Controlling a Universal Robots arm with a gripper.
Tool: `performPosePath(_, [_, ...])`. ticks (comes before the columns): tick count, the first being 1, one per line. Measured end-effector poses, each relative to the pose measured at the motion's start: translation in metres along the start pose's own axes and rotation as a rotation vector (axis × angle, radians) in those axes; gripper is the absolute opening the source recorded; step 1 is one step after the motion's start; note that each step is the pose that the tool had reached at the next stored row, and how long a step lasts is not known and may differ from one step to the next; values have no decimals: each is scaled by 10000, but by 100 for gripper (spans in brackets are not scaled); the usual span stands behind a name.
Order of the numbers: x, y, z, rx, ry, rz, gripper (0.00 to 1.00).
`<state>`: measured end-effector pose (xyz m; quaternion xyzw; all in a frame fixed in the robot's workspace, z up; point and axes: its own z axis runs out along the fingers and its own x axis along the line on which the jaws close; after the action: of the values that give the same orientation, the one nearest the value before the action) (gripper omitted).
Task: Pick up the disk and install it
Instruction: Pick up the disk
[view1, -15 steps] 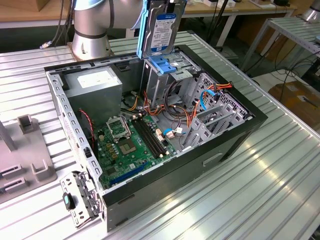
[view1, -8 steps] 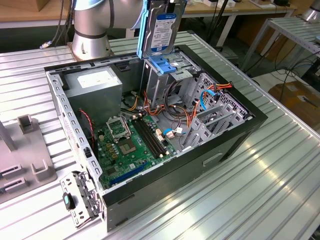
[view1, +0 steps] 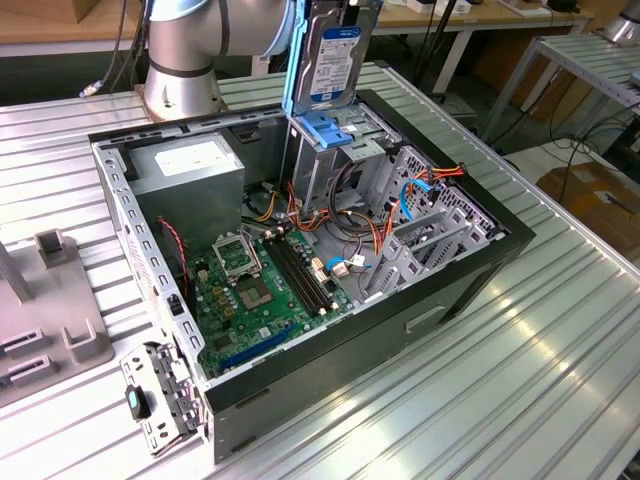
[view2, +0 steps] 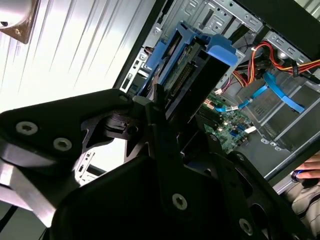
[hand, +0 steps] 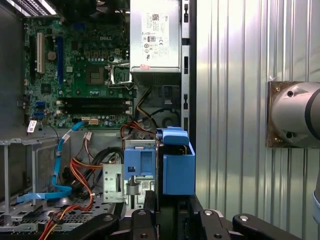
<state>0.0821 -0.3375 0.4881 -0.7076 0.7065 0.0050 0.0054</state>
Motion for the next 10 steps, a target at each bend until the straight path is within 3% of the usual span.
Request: performPosePath(10, [1,-14,0,0,1,0,35])
